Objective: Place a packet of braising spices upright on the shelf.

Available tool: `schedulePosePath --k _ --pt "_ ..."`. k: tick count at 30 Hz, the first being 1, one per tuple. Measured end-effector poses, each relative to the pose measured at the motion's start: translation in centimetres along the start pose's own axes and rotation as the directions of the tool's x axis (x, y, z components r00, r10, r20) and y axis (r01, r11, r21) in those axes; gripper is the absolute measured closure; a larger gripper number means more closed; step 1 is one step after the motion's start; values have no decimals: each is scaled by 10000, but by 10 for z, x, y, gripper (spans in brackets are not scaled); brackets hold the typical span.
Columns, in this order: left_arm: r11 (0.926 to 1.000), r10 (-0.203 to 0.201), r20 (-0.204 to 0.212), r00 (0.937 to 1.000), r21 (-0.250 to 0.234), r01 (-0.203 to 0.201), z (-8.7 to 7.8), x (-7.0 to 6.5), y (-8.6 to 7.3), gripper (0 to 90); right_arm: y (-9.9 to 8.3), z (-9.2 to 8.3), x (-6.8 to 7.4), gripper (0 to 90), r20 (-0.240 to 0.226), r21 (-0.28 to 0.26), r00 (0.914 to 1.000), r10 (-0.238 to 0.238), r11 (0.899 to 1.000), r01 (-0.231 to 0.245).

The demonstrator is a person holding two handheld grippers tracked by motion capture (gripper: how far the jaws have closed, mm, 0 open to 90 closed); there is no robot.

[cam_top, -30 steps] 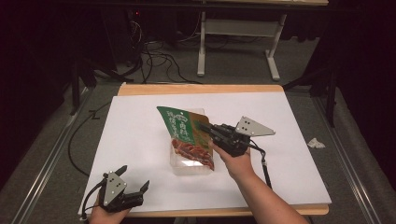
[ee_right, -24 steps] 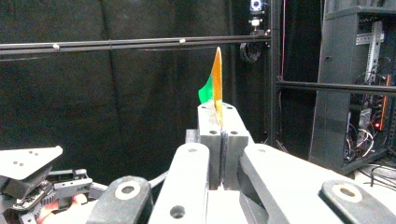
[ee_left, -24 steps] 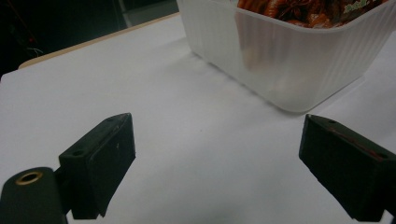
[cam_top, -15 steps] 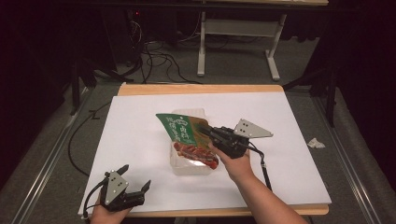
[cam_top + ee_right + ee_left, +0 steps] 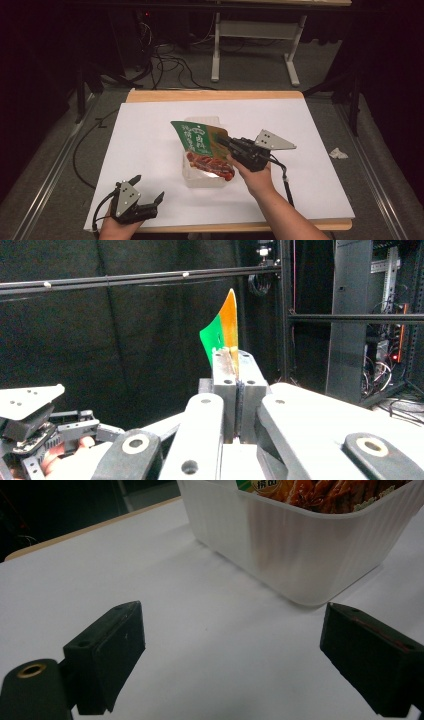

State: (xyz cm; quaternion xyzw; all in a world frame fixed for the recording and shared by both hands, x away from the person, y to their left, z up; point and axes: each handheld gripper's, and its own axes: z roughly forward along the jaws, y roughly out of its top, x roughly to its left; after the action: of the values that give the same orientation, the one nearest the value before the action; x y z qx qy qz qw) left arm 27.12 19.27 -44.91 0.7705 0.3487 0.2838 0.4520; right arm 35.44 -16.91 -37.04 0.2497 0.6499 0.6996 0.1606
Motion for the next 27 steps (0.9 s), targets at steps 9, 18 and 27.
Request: schedulePosePath --k 9,18,27 --pt "9999 134 188 9997 48 -135 6 -2 3 112 -7 -7 -2 900 131 292 9998 148 9995 -152" --pt "9999 131 224 9997 48 -132 7 -2 3 113 -12 -19 -5 900 402 550 9991 144 9983 -166" --pt "9999 159 206 9997 45 -160 7 -3 3 113 -15 -26 -6 900 592 715 9982 123 9973 -166"
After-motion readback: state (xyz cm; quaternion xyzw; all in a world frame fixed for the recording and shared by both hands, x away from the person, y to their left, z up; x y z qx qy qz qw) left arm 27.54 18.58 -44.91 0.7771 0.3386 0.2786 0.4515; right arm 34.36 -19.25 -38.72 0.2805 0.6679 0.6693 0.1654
